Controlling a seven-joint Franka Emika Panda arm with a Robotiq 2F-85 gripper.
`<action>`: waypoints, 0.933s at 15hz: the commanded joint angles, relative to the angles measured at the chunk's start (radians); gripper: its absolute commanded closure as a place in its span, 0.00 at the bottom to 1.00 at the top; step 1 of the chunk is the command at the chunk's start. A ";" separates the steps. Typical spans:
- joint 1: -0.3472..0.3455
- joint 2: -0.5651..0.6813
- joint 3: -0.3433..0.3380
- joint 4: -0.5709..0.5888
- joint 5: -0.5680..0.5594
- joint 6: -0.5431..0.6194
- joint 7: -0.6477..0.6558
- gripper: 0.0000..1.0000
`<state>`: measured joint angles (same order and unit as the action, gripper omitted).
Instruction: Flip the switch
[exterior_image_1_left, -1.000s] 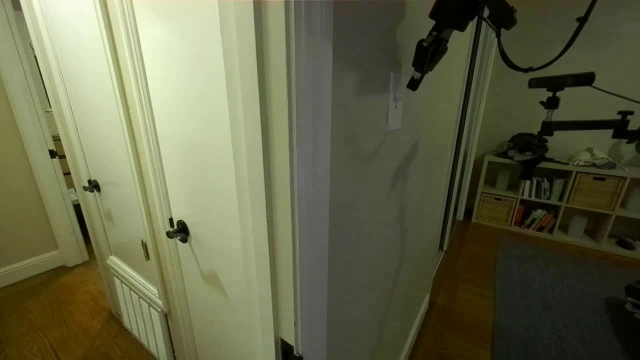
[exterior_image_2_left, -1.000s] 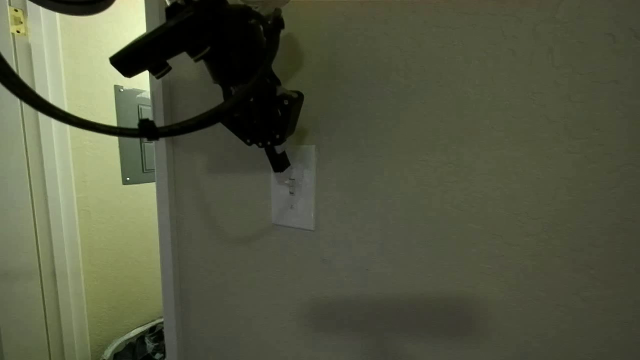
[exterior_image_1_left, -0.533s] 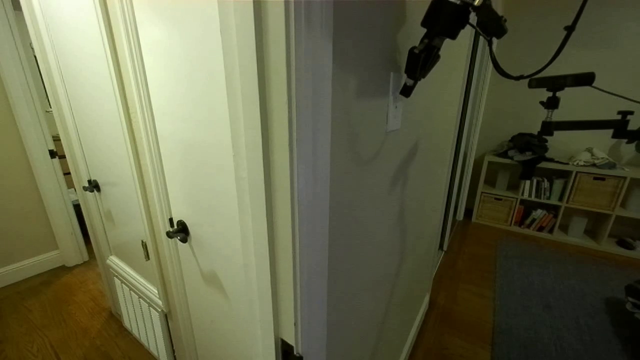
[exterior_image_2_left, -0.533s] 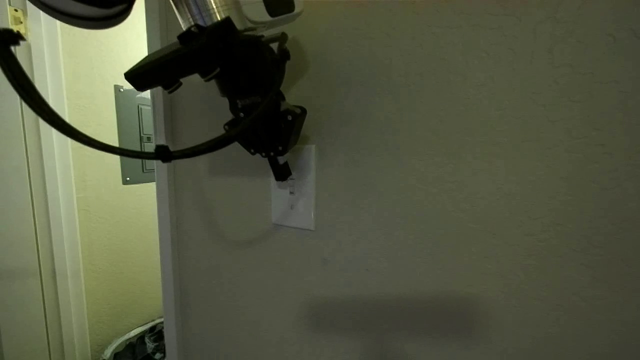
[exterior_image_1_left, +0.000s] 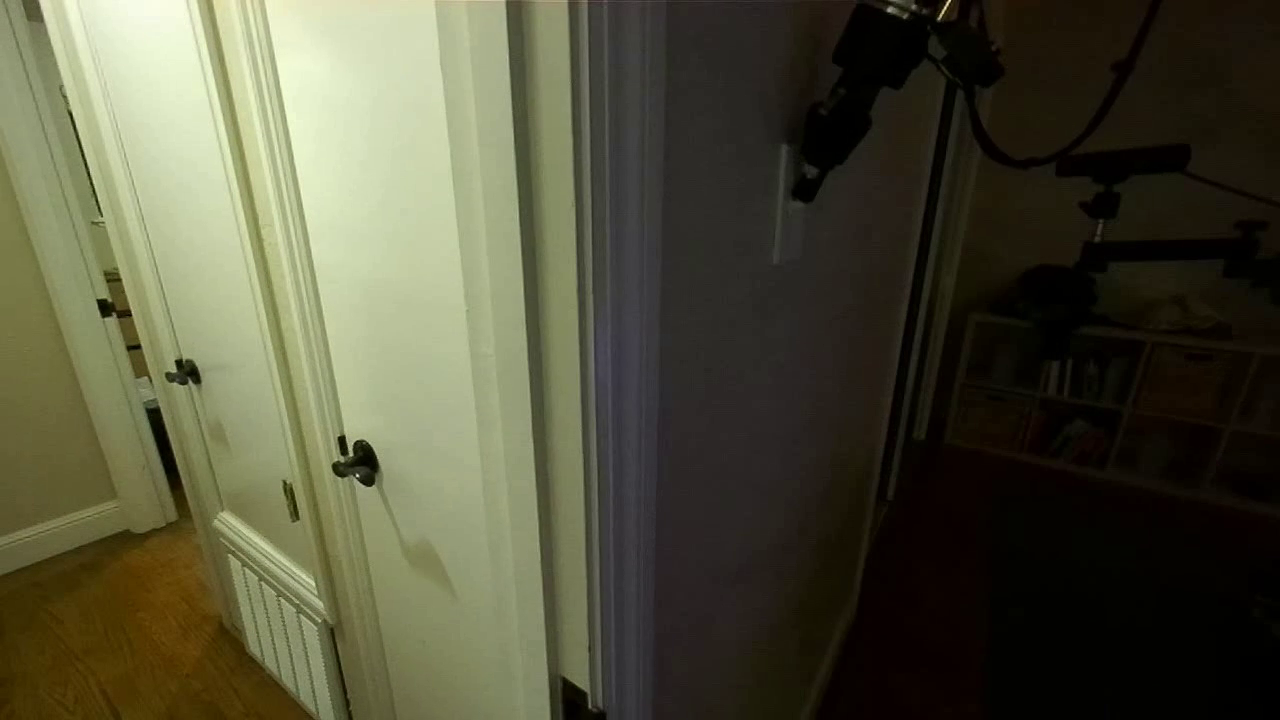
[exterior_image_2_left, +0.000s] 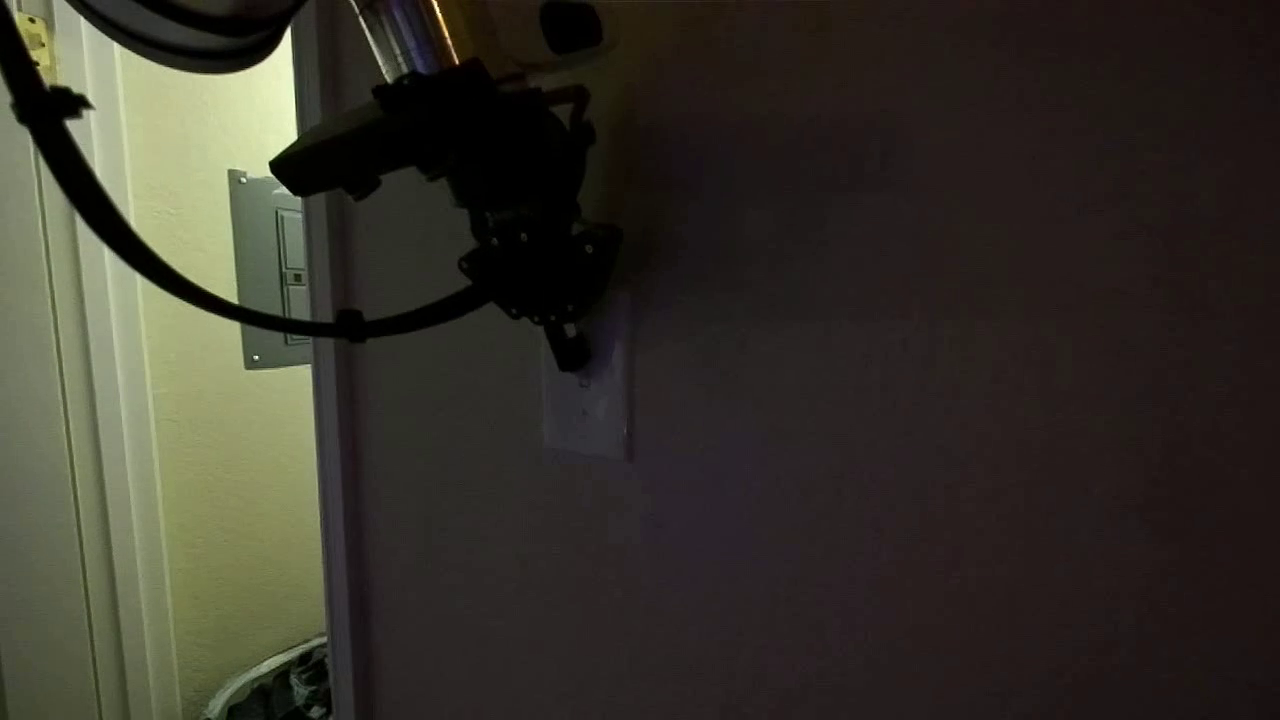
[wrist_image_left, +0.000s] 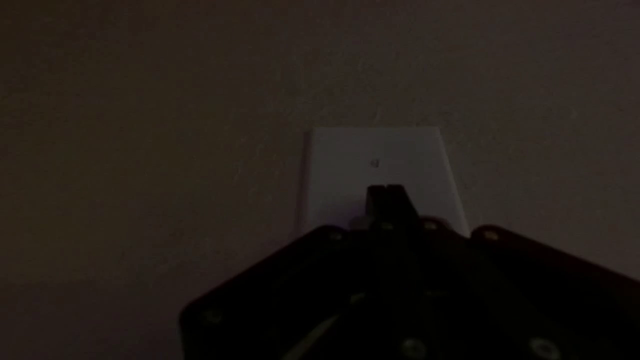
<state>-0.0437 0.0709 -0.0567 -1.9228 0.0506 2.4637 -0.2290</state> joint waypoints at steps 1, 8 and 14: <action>-0.011 0.019 0.009 -0.026 0.050 -0.008 -0.012 0.96; -0.006 -0.037 0.008 -0.069 0.012 -0.074 0.015 0.96; 0.009 -0.100 0.013 -0.112 -0.110 -0.285 0.054 0.96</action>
<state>-0.0393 0.0475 -0.0503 -1.9704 -0.0139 2.2730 -0.2127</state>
